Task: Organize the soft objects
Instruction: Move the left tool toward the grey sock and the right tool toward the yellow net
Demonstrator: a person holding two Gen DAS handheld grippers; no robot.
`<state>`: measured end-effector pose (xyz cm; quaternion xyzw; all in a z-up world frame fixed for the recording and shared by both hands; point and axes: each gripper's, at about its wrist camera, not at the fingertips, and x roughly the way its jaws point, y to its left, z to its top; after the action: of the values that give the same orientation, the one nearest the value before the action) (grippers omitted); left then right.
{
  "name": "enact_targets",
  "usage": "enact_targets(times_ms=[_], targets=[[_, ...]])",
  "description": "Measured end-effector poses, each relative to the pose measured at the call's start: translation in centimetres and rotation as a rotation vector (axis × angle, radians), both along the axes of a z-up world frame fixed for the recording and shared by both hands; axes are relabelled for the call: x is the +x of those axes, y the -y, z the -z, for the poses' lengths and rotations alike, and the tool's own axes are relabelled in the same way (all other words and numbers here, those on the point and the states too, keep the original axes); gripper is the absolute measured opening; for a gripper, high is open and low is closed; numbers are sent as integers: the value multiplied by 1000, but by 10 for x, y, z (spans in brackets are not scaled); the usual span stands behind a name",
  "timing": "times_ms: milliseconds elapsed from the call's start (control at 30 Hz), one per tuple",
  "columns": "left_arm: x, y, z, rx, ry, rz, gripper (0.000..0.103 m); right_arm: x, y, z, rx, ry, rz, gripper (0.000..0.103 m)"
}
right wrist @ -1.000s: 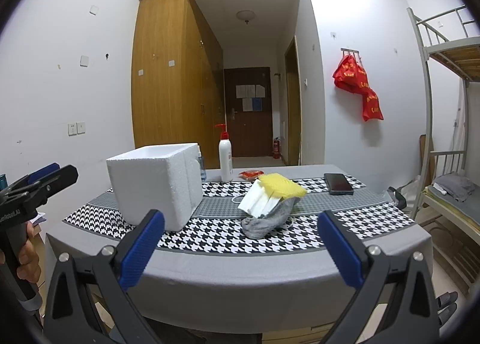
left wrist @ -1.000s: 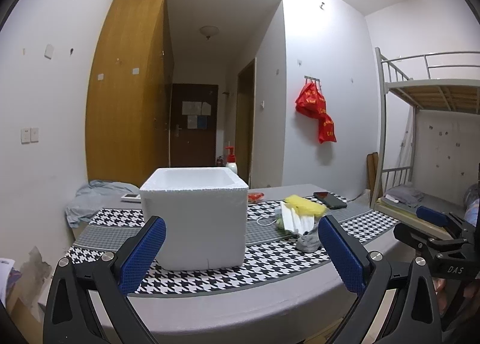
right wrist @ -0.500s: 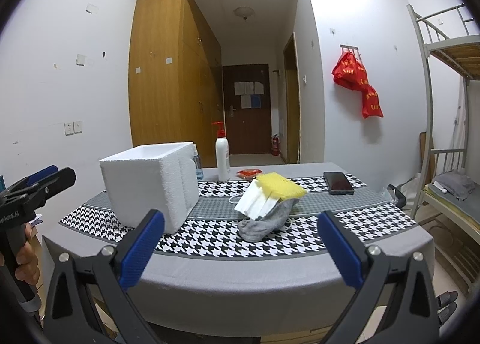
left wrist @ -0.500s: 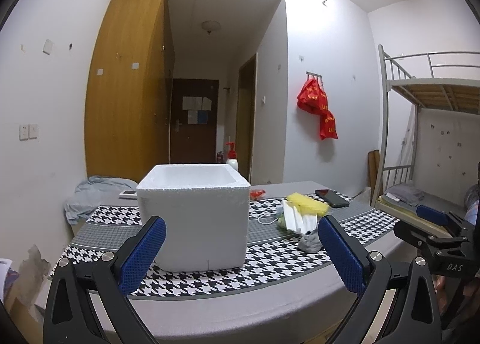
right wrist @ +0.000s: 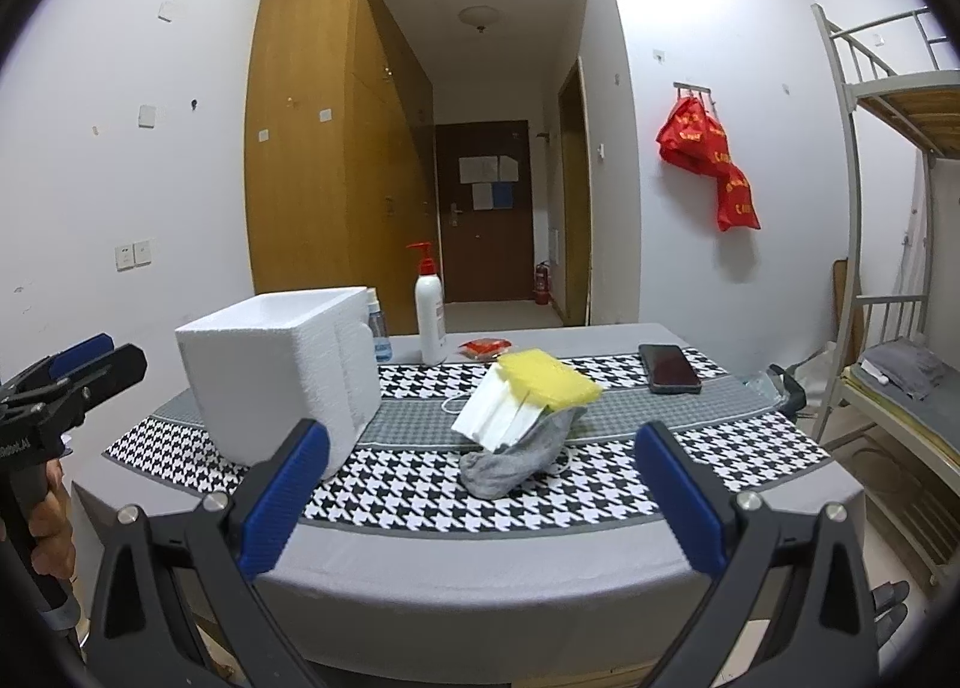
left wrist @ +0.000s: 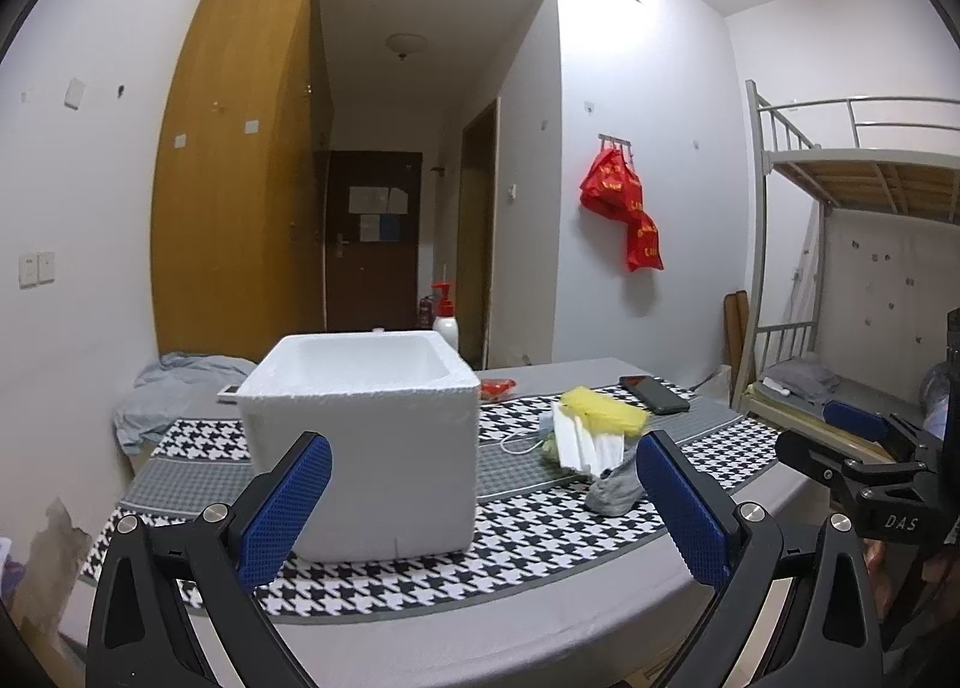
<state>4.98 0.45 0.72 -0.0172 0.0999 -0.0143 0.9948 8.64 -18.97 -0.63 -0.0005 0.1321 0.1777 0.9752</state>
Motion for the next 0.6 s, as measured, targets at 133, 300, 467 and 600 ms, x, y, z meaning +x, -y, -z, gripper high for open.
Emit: enact_targets(times_ms=[133,300,467,600], targets=[[7,7,-2,19,0,24,102,7,3,-2,3,-6,9,103],[19,15,-2,21,-23,54,102,19,6,-5,2,-18,16,103],[33,22,-2,26,-50,80,102,31,10,-5,2,-33,17,103],[42,29,-2,30,-60,100,102,40,14,-5,-3,-45,20,103]])
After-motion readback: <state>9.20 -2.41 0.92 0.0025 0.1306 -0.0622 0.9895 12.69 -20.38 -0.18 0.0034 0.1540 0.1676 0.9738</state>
